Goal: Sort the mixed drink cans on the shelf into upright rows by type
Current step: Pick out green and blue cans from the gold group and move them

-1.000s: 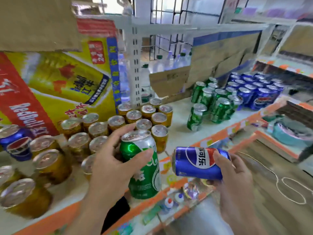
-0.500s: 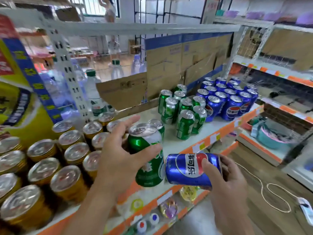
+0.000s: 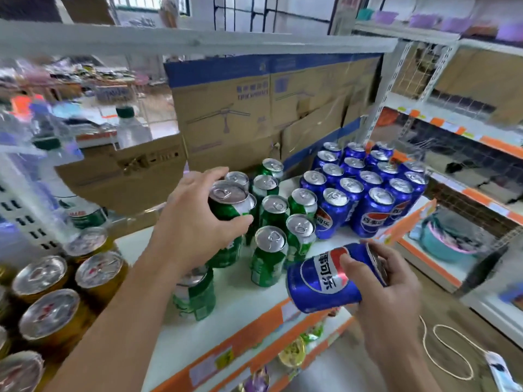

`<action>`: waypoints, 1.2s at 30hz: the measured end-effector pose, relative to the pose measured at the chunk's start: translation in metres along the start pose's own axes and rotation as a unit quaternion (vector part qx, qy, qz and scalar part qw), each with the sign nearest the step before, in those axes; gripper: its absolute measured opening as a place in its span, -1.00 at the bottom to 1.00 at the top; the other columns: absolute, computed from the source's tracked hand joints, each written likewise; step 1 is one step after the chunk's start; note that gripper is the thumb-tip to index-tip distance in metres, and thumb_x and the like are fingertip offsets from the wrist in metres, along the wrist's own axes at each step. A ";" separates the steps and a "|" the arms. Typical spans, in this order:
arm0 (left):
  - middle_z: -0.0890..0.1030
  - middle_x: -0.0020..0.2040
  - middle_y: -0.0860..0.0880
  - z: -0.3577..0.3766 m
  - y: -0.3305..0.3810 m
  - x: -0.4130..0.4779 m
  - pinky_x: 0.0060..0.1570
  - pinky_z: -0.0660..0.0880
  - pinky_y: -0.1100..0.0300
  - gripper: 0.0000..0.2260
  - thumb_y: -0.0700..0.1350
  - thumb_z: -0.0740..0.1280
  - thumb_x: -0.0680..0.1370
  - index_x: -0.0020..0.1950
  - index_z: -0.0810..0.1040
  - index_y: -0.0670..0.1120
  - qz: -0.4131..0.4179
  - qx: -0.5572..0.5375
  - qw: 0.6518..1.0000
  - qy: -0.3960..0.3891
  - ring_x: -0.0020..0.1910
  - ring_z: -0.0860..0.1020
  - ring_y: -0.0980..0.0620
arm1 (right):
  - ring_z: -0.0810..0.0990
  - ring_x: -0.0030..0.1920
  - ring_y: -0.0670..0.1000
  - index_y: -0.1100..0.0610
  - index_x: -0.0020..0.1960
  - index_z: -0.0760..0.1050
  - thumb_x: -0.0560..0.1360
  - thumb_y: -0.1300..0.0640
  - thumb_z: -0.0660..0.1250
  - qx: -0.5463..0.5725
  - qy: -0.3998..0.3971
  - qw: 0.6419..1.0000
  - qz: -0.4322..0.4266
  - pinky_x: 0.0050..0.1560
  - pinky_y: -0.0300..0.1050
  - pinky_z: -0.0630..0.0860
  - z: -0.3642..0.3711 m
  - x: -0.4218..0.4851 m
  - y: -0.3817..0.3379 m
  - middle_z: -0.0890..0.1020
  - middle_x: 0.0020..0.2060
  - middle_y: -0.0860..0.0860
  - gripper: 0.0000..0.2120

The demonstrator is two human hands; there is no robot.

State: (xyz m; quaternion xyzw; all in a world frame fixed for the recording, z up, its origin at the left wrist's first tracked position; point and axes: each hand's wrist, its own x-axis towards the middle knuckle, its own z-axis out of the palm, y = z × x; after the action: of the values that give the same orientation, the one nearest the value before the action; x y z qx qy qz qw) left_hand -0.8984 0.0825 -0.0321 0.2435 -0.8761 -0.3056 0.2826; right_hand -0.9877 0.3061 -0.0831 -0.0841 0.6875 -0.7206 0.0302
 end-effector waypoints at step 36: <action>0.06 0.55 0.02 0.135 0.036 0.031 0.43 0.19 0.01 -0.45 0.29 0.17 0.52 0.49 0.16 0.23 -0.202 0.200 0.947 -0.151 0.52 0.06 -0.03 | 0.37 0.28 0.11 -0.02 0.49 0.26 0.46 -0.06 0.42 -0.520 -0.285 0.778 -0.208 0.20 -0.07 0.37 -0.040 0.206 0.032 0.43 0.33 -0.02 -0.33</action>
State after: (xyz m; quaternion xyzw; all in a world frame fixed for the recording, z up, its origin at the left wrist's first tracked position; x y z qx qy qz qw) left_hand -1.0168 0.1424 -0.0848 0.4179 -0.8840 -0.2082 0.0254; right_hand -1.1994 0.3108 -0.1006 -0.4296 0.8834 -0.1853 0.0262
